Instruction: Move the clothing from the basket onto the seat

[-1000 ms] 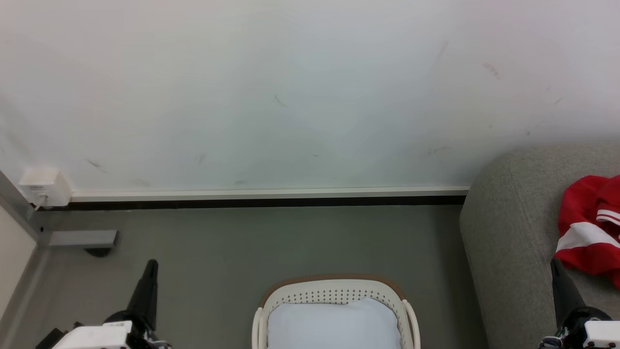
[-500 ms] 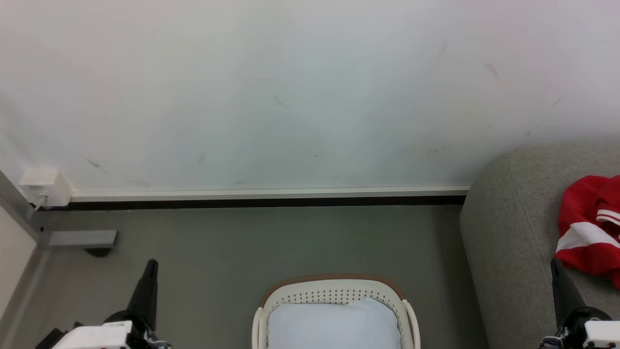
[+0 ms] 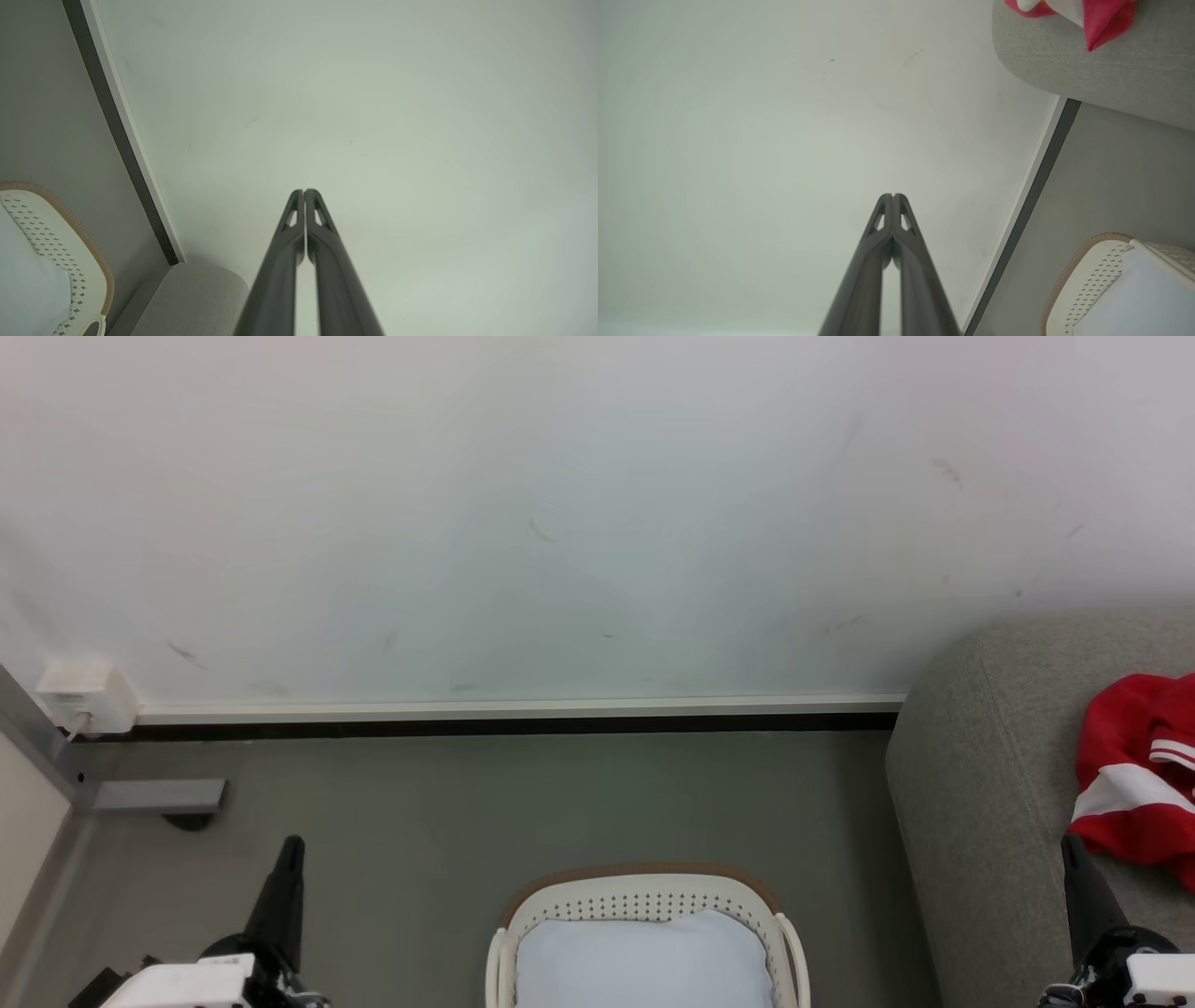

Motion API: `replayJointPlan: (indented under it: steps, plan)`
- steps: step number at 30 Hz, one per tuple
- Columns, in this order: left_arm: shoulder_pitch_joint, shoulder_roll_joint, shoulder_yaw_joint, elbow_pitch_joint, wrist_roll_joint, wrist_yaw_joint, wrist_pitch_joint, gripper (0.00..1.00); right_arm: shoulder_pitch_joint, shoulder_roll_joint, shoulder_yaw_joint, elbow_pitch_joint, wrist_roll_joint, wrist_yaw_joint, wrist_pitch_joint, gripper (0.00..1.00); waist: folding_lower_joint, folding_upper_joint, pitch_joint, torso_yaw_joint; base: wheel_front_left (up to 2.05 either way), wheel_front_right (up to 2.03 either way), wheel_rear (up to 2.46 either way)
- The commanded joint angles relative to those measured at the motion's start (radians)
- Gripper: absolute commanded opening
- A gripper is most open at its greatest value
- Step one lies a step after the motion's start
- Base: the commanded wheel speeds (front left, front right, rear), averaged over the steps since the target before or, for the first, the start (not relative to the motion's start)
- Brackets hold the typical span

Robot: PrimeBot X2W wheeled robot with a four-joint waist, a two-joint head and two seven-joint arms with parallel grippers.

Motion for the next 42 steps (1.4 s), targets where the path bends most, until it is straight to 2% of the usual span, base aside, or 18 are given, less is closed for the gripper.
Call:
replayJointPlan:
  steps: [1,42]
  plan:
    - [-0.008,0.002,0.002,-0.003,-0.013,-0.006,0.004,0.0,-0.012,-0.001,-0.003,-0.004,0.002,-0.002,0.003,0.0,0.0,-0.0001,0.0,0.0,0.0,0.0,0.0]
    - [-0.008,0.002,0.002,-0.003,-0.014,-0.006,0.004,0.0,-0.012,-0.001,-0.003,-0.004,0.002,-0.002,0.003,0.0,0.0,-0.0001,0.0,0.0,0.0,0.0,0.0]
